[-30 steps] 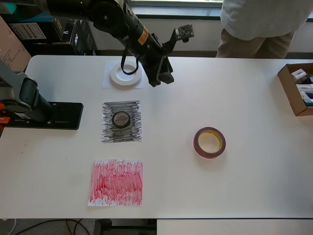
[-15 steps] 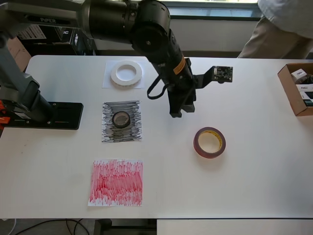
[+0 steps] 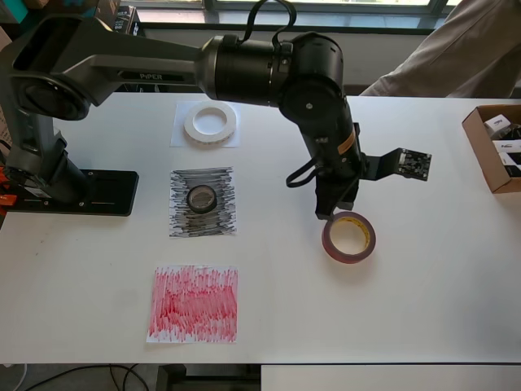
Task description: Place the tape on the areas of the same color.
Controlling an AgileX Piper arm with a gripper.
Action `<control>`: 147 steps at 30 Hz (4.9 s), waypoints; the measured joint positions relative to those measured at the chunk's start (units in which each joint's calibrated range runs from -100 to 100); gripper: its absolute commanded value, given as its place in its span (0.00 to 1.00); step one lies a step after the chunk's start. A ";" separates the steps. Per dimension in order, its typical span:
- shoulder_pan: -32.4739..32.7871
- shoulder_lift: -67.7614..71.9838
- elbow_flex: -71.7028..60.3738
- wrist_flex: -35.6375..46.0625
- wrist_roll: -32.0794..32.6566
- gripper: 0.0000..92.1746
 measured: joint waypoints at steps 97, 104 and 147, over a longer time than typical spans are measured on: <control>-2.64 20.36 -2.05 -6.67 9.67 0.68; -2.64 20.94 -1.94 -6.67 9.73 0.68; -3.57 13.42 2.17 -6.66 7.23 0.00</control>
